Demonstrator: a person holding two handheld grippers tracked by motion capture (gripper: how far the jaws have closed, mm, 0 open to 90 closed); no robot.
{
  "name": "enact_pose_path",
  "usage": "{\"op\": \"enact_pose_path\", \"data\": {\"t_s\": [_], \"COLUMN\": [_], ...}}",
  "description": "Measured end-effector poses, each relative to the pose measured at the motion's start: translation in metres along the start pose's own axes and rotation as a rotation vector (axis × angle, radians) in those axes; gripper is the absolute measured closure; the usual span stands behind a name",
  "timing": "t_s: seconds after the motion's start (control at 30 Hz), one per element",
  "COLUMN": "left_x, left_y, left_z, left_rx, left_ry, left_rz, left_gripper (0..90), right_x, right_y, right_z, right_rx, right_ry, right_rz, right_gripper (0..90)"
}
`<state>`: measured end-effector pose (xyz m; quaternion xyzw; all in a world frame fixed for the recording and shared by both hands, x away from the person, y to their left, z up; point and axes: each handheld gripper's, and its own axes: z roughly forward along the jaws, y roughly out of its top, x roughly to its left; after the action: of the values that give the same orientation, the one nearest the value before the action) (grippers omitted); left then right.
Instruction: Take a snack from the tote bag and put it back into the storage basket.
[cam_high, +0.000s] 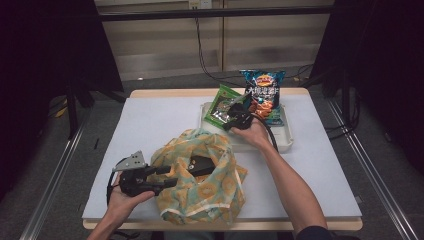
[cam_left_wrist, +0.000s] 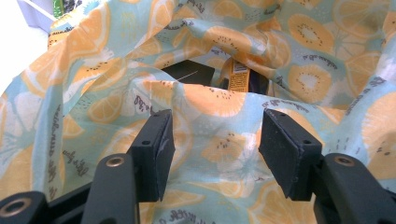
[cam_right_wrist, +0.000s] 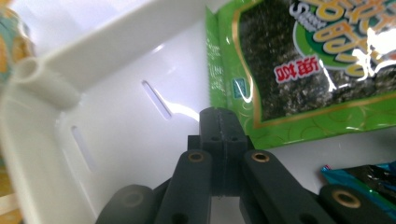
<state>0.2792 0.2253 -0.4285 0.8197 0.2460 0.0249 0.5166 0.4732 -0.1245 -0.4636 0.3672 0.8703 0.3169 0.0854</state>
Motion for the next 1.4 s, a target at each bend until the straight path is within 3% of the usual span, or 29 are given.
{"op": "enact_pose_path", "data": {"t_s": [0.1, 0.43, 0.5, 0.6, 0.63, 0.9, 1.13, 1.33, 1.4], "left_x": [-0.001, 0.000, 0.000, 0.000, 0.000, 0.001, 0.002, 0.001, 0.000], "left_y": [0.001, 0.001, 0.001, 0.001, 0.001, 0.001, 0.000, 0.000, 0.001], "left_z": [-0.001, -0.001, -0.001, -0.001, -0.001, -0.002, -0.004, -0.002, -0.001], "left_rx": [-0.004, -0.005, -0.007, -0.007, -0.005, -0.005, -0.003, 0.002, 0.004], "left_ry": [0.002, 0.000, 0.001, 0.002, 0.001, 0.002, 0.009, 0.004, 0.002], "left_rz": [0.005, 0.000, -0.002, 0.001, 0.003, 0.001, -0.001, 0.001, 0.002], "left_gripper": [44.5, 44.5, 44.5, 44.5, 44.6, 44.5, 44.7, 44.8, 44.8], "right_x": [-0.004, -0.020, -0.022, -0.027, -0.027, -0.030, -0.033, -0.033, -0.032], "right_y": [0.000, -0.003, -0.003, -0.005, -0.004, 0.004, 0.008, 0.005, 0.004], "right_z": [0.003, 0.002, 0.002, 0.003, 0.003, 0.012, 0.015, 0.013, 0.009], "right_rx": [0.038, 0.009, 0.006, -0.023, -0.022, -0.024, -0.018, -0.053, -0.069], "right_ry": [-0.017, -0.088, -0.124, -0.121, -0.135, -0.130, -0.165, -0.108, -0.100], "right_rz": [0.010, 0.070, 0.081, 0.126, 0.119, 0.135, 0.140, 0.161, 0.144], "right_gripper": [90.0, 90.0, 90.0, 90.0, 90.0, 90.0, 90.0, 90.0, 90.0]}}
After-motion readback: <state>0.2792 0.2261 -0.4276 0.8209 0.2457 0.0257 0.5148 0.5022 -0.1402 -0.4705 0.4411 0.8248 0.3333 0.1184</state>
